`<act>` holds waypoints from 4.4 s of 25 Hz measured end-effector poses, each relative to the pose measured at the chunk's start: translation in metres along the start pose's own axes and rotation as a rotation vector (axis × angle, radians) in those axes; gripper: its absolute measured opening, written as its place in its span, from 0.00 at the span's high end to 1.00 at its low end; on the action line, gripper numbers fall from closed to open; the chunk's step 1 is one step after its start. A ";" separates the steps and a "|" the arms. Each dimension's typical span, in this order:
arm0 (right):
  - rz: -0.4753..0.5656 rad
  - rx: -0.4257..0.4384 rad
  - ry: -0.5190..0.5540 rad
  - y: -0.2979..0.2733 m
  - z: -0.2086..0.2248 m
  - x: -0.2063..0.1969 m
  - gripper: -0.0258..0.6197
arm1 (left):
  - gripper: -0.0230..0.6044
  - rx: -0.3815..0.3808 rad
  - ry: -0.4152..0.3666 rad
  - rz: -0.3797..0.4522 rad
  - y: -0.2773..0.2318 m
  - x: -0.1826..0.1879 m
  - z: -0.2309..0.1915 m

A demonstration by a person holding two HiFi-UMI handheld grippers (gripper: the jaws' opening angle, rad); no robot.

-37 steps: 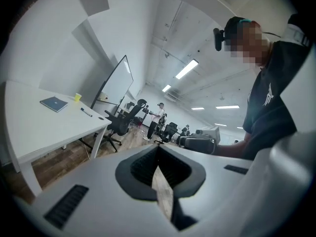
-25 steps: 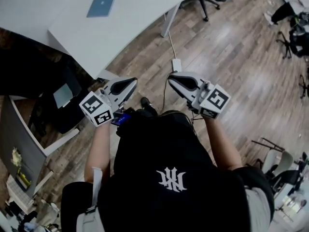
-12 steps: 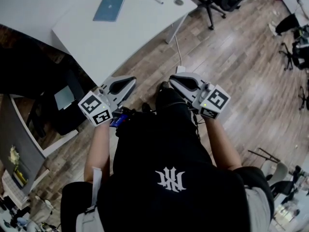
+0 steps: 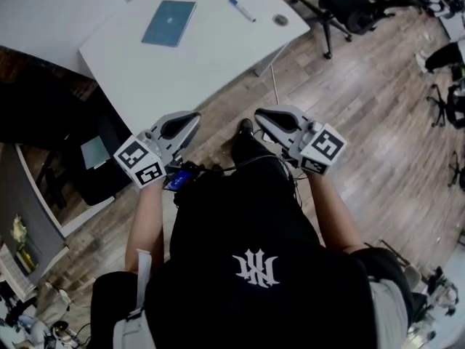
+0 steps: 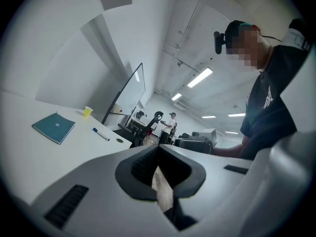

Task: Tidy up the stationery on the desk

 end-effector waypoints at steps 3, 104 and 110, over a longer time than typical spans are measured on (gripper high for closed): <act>0.006 0.036 0.001 -0.007 0.026 0.010 0.89 | 0.96 0.028 0.011 0.033 -0.017 0.012 -0.018; -0.784 -0.003 -0.147 -0.381 0.383 -0.013 0.79 | 0.85 0.745 0.202 -0.645 0.000 -0.020 -0.440; -0.823 0.040 -0.075 -0.387 0.380 -0.013 0.80 | 0.85 0.737 0.243 -0.656 0.000 -0.032 -0.417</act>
Point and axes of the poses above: the fingertips, and each gripper's own axes: y backward along the fingers, z to its right, x out of its top, the point moved 3 cm from there along y, backward along the fingers, and after that the axes turned 4 degrees about -y, right-handed, at the moved point
